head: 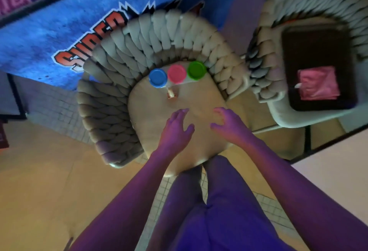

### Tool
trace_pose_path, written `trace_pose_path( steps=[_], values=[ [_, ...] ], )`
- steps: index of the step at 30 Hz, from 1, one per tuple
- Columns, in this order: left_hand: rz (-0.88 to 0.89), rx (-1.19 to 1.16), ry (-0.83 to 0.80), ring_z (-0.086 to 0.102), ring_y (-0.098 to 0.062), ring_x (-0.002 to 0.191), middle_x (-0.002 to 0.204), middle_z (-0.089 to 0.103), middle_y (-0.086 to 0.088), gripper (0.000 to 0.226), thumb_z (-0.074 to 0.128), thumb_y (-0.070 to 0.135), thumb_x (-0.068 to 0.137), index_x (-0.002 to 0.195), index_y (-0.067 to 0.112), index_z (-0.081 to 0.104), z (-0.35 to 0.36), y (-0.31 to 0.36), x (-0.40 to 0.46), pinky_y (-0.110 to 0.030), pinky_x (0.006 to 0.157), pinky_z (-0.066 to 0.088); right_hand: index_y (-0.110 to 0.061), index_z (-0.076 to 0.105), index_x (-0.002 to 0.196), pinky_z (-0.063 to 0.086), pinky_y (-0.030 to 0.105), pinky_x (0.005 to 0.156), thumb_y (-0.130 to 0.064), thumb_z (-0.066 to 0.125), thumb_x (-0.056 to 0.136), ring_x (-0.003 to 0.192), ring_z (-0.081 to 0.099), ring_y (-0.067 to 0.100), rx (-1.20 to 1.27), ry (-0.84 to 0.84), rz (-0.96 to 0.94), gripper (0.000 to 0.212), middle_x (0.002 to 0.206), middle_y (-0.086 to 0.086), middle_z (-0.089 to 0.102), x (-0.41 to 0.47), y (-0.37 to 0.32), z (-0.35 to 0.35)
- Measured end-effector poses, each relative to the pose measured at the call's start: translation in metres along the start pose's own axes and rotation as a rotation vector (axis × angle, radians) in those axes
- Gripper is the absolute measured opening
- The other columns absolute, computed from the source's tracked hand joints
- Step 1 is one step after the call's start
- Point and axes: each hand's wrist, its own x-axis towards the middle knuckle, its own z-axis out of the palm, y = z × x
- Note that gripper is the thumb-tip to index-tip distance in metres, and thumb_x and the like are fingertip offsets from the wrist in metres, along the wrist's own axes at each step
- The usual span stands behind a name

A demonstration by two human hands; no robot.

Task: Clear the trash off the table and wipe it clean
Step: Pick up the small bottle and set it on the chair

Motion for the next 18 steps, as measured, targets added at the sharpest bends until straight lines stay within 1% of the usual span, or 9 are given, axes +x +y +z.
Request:
trace_pose_path(
  steps=[2, 5, 9, 11, 14, 16, 18],
  values=[
    [0.064, 0.011, -0.008, 0.046, -0.022, 0.137, 0.152, 0.045, -0.001, 0.057, 0.064, 0.03, 0.094, 0.148, 0.024, 0.046, -0.001, 0.016, -0.012, -0.034, 0.11, 0.038, -0.02, 0.05, 0.141, 0.045, 0.04, 0.103, -0.033, 0.071, 0.087, 0.123, 0.054, 0.025, 0.024, 0.035, 0.011, 0.06, 0.137, 0.008, 0.051, -0.027, 0.009, -0.013],
    [0.177, 0.039, -0.054, 0.048, -0.022, 0.135, 0.15, 0.047, -0.002, 0.055, 0.067, 0.028, 0.094, 0.146, 0.022, 0.05, 0.005, 0.045, -0.029, -0.033, 0.11, 0.038, -0.025, 0.051, 0.139, 0.047, 0.04, 0.101, -0.038, 0.07, 0.087, 0.119, 0.055, 0.022, 0.118, 0.097, 0.067, 0.057, 0.136, 0.003, 0.051, -0.069, 0.027, -0.034],
    [0.289, 0.07, -0.124, 0.053, -0.024, 0.132, 0.145, 0.051, -0.004, 0.053, 0.067, 0.031, 0.091, 0.142, 0.019, 0.055, 0.02, 0.072, -0.045, -0.035, 0.109, 0.043, -0.028, 0.052, 0.138, 0.048, 0.042, 0.101, -0.04, 0.07, 0.087, 0.117, 0.057, 0.022, 0.233, 0.166, 0.095, 0.055, 0.132, 0.002, 0.052, -0.108, 0.05, -0.044],
    [0.34, 0.12, -0.17, 0.053, -0.022, 0.132, 0.145, 0.052, -0.004, 0.053, 0.064, 0.033, 0.091, 0.141, 0.019, 0.056, 0.033, 0.093, -0.053, -0.032, 0.11, 0.042, -0.028, 0.053, 0.138, 0.049, 0.041, 0.1, -0.039, 0.071, 0.088, 0.116, 0.058, 0.021, 0.315, 0.24, 0.107, 0.054, 0.13, 0.002, 0.053, -0.131, 0.066, -0.05],
    [0.397, 0.186, -0.227, 0.051, -0.021, 0.133, 0.145, 0.052, -0.005, 0.054, 0.063, 0.035, 0.09, 0.141, 0.019, 0.056, 0.055, 0.117, -0.066, -0.029, 0.109, 0.039, -0.029, 0.055, 0.137, 0.049, 0.04, 0.1, -0.039, 0.07, 0.09, 0.118, 0.059, 0.019, 0.415, 0.332, 0.124, 0.05, 0.133, -0.001, 0.055, -0.163, 0.089, -0.056],
    [0.425, 0.224, -0.25, 0.05, -0.022, 0.134, 0.145, 0.051, -0.006, 0.053, 0.066, 0.03, 0.092, 0.142, 0.018, 0.055, 0.07, 0.135, -0.076, -0.031, 0.11, 0.04, -0.027, 0.056, 0.136, 0.049, 0.039, 0.1, -0.038, 0.069, 0.09, 0.118, 0.059, 0.018, 0.451, 0.38, 0.125, 0.049, 0.134, -0.002, 0.055, -0.185, 0.107, -0.06],
    [0.455, 0.238, -0.255, 0.052, -0.024, 0.132, 0.144, 0.051, -0.007, 0.053, 0.066, 0.029, 0.091, 0.142, 0.017, 0.055, 0.084, 0.154, -0.087, -0.035, 0.11, 0.043, -0.027, 0.056, 0.135, 0.05, 0.036, 0.095, -0.038, 0.068, 0.091, 0.111, 0.061, 0.016, 0.483, 0.422, 0.128, 0.047, 0.132, -0.003, 0.056, -0.206, 0.126, -0.063]
  ],
)
